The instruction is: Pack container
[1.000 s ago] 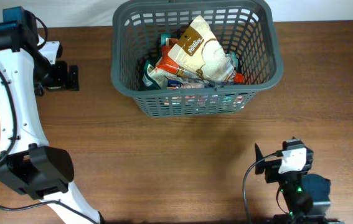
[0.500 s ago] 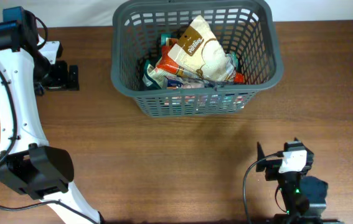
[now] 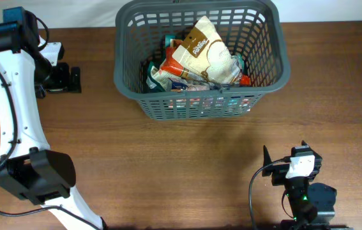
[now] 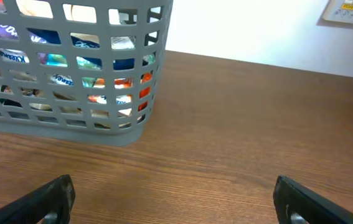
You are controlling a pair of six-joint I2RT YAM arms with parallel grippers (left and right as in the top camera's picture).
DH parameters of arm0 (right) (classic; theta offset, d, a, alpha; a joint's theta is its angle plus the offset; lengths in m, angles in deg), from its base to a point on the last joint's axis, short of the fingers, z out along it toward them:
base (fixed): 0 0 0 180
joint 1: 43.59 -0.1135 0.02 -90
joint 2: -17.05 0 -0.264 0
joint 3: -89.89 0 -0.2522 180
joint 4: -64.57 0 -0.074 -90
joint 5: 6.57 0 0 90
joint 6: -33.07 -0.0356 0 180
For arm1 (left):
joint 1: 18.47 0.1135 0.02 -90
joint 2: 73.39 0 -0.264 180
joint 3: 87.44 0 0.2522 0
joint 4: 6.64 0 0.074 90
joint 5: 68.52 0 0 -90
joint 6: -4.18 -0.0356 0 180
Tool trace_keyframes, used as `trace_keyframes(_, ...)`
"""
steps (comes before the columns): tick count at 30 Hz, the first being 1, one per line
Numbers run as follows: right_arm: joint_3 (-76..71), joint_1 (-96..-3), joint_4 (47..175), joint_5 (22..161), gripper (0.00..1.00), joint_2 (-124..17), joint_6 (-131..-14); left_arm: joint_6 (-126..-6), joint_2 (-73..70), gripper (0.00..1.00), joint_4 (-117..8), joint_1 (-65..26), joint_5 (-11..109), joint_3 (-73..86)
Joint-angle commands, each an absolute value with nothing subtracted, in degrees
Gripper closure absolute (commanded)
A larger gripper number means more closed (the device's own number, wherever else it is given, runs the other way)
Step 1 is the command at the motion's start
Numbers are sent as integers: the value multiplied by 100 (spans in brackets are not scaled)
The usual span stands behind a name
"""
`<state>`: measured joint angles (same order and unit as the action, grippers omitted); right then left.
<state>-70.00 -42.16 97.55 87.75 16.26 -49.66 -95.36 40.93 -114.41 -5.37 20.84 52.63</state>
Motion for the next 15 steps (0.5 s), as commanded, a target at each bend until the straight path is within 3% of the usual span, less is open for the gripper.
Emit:
trace_keyframes(1,-7055,-4257,9736,8727,1,1685,-4988,-9483,3975,1,-11448,-506,2127,5241)
trace_keyframes(15,-7055,-4257,9736,8727,1,1685,-4988,-9483,3814,1,-11393,-589,2127,5217)
